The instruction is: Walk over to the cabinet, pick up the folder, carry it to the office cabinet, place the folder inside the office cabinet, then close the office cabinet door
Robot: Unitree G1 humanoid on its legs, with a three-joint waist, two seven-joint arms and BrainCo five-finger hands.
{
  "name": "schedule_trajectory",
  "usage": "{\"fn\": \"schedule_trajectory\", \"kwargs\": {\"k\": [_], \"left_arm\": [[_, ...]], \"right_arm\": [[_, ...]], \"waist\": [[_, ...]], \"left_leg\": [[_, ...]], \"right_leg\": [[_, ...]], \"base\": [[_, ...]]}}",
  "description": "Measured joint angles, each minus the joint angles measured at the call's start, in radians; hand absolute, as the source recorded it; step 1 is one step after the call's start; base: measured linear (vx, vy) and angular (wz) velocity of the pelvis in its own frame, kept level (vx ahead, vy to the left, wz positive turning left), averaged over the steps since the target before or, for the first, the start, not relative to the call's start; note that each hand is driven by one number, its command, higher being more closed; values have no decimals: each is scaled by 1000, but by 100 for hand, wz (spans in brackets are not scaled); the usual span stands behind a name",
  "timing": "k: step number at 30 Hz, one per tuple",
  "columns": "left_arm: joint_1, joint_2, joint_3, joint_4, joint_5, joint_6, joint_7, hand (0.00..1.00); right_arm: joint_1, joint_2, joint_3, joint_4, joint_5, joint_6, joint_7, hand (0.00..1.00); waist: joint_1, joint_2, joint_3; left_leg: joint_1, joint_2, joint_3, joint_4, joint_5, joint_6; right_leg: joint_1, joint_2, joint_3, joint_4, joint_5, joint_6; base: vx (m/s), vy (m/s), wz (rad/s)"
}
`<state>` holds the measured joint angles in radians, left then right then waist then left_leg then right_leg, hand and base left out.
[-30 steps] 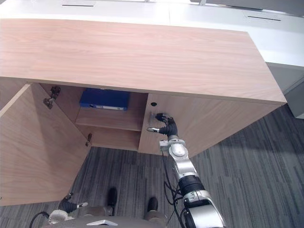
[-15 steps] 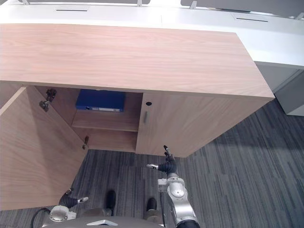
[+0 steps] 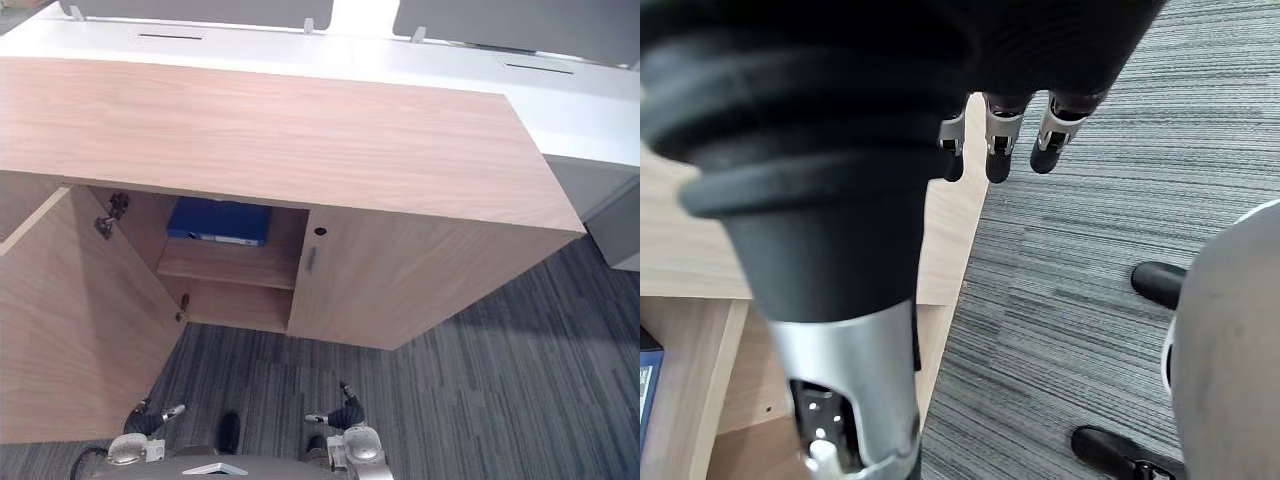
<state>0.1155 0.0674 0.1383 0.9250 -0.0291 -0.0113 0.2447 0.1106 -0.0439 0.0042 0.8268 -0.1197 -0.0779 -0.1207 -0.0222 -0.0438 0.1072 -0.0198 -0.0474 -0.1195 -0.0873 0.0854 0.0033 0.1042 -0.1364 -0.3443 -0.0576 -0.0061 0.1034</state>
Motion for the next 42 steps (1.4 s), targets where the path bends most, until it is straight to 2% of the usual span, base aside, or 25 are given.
{"fn": "schedule_trajectory", "kwargs": {"k": [4,10,13,15,18,23,30,36,42], "left_arm": [[30,-12,108,-56,-107,-4,39,0],[96,-22,283,-250,-253,-68,100,0],[117,-30,341,-308,-303,-96,126,0],[134,-36,361,-366,-322,-109,143,0],[149,-48,408,-485,-323,-121,167,0],[140,-47,450,-613,-317,-160,194,0],[111,-47,431,-699,-220,-161,208,0],[88,-34,356,-719,-118,-150,208,0],[103,-15,341,-719,-62,-131,208,0]], "right_arm": [[-6,4,-7,17,-1,18,-22,0],[-48,3,-6,16,-2,17,-36,0],[-85,4,-6,14,-2,16,-40,0],[-109,5,-5,10,-3,15,-42,0],[-118,5,-3,1,-4,15,-47,0],[-102,6,7,-27,-4,16,-65,0],[-85,19,26,-27,-5,16,-64,0],[-87,20,26,-27,-5,16,-63,0],[-87,18,26,-27,-5,16,-63,0]], "waist": [[22,-6,-5],[80,-10,-6],[93,-11,-5],[114,-13,-4],[131,-13,-3],[130,-10,7],[129,-30,10],[128,-31,10],[130,-33,11]], "left_leg": [[-14,-12,-63,0,3,-5],[-35,-38,-165,0,26,5],[-32,-52,-180,1,35,6],[-30,-52,-181,1,35,6],[-29,-50,-182,0,35,6],[-29,-43,-178,0,29,-1],[-30,-36,-150,0,22,0],[-26,-37,-142,0,26,6],[-18,-27,-124,0,26,5]], "right_leg": [[19,-2,-68,5,-24,10],[43,-14,-178,30,-53,16],[68,-19,-217,34,-65,8],[71,-19,-217,38,-67,5],[71,-19,-217,43,-72,3],[71,-18,-212,54,-86,-3],[63,-15,-189,58,-86,-4],[52,-17,-181,66,-86,-3],[51,-13,-161,70,-86,-3]], "base": [[5,-23,56],[73,-34,57],[67,-22,43],[9,-16,17],[-48,-18,2],[-73,-13,0],[-21,-6,-9],[48,-2,-4],[-8,-11,-7]]}}
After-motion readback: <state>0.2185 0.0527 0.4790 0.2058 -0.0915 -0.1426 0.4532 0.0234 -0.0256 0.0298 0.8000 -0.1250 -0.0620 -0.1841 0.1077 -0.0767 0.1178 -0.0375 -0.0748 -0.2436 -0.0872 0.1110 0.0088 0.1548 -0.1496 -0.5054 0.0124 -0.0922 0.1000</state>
